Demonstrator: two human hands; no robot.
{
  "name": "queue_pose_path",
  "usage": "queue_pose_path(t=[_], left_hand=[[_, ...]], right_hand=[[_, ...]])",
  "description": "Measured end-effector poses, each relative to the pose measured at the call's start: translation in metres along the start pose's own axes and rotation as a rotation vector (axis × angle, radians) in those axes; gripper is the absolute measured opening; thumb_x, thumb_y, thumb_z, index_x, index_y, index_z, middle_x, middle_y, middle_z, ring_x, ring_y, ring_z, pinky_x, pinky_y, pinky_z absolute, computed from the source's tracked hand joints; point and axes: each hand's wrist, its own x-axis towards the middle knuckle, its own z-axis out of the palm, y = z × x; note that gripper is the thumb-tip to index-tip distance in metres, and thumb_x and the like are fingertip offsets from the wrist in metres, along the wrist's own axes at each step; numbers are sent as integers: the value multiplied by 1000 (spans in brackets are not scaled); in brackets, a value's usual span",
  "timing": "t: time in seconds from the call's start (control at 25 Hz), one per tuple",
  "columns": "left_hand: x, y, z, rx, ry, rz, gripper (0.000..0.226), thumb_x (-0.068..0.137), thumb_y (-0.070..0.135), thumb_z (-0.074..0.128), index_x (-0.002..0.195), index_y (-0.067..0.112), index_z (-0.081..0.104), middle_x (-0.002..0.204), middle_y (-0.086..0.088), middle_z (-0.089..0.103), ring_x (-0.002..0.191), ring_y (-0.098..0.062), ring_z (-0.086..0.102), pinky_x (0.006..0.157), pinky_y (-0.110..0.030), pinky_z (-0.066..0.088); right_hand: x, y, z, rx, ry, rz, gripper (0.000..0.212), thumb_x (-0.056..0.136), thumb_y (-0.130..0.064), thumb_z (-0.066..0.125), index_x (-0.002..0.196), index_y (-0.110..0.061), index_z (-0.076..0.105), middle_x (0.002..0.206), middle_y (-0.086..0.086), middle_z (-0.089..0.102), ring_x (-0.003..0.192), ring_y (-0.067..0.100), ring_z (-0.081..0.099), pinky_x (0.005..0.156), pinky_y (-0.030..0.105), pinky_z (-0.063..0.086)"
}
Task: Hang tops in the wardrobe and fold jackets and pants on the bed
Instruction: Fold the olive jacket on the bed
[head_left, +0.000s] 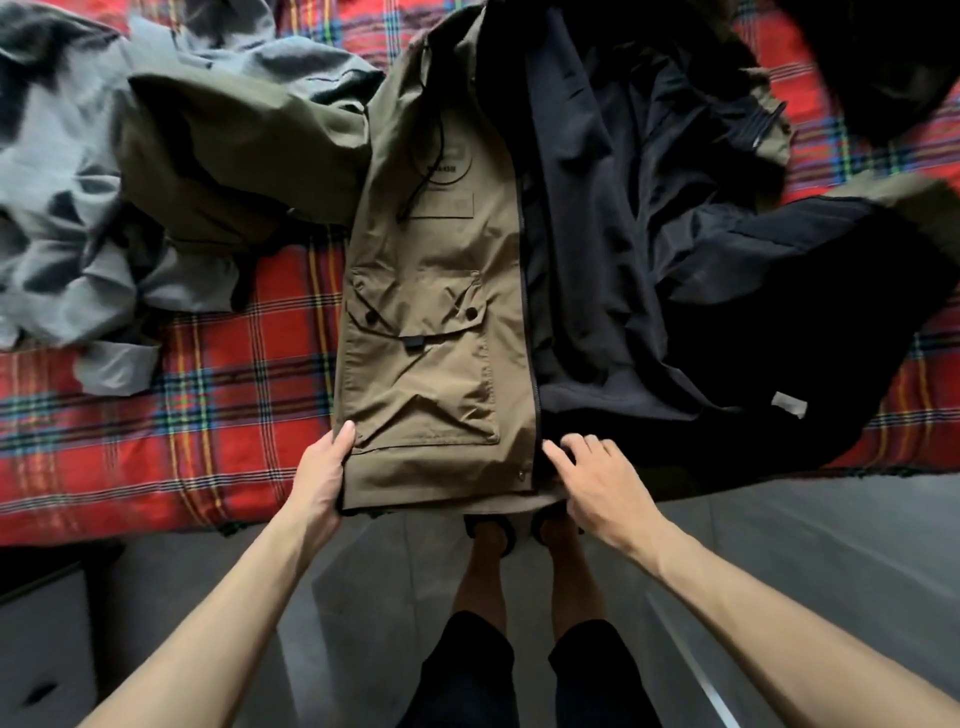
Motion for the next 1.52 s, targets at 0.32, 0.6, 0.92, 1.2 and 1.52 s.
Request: queue_pose_path(t=[0.32,0.6,0.92,1.2,1.52], left_hand=[[-6,-35,-38,373,-140,-95,22,96,31,60,112,18,68,111,-4,73,102,-20,68,82,-32,53],[20,-32,-19,337,-72,-61,24,98,36,56,109,18,66,103,0,71,93,-17,66,79,-36,54],[31,-29,-9,568,-49,-52,10,92,14,65,100,12,61,94,-12,69,80,-25,63,68,-39,52],[70,84,11,198,34,128,45,90,35,68,125,10,54,110,-5,67,100,-19,66,90,-35,50],[141,224,63,-220,478,242,63,70,39,85,113,-1,62,119,-14,67,104,-26,65,95,-38,52]], right_hand=[[4,16,-11,895,-255,428,45,87,-18,59,132,-18,56,123,1,64,114,16,60,98,30,45],[57,-30,-27,1201,147,854,20,79,-30,65,91,-14,61,84,1,70,80,17,64,76,40,53],[69,3,-57,607,-132,874,36,89,-35,57,113,-10,45,118,21,61,109,40,58,82,41,43],[162,37,-117,929,187,926,66,87,-29,64,142,-10,33,133,21,56,122,37,53,99,40,42],[281,106,-160,704,266,645,62,87,-16,64,143,-30,41,128,13,46,108,30,55,85,31,40]])
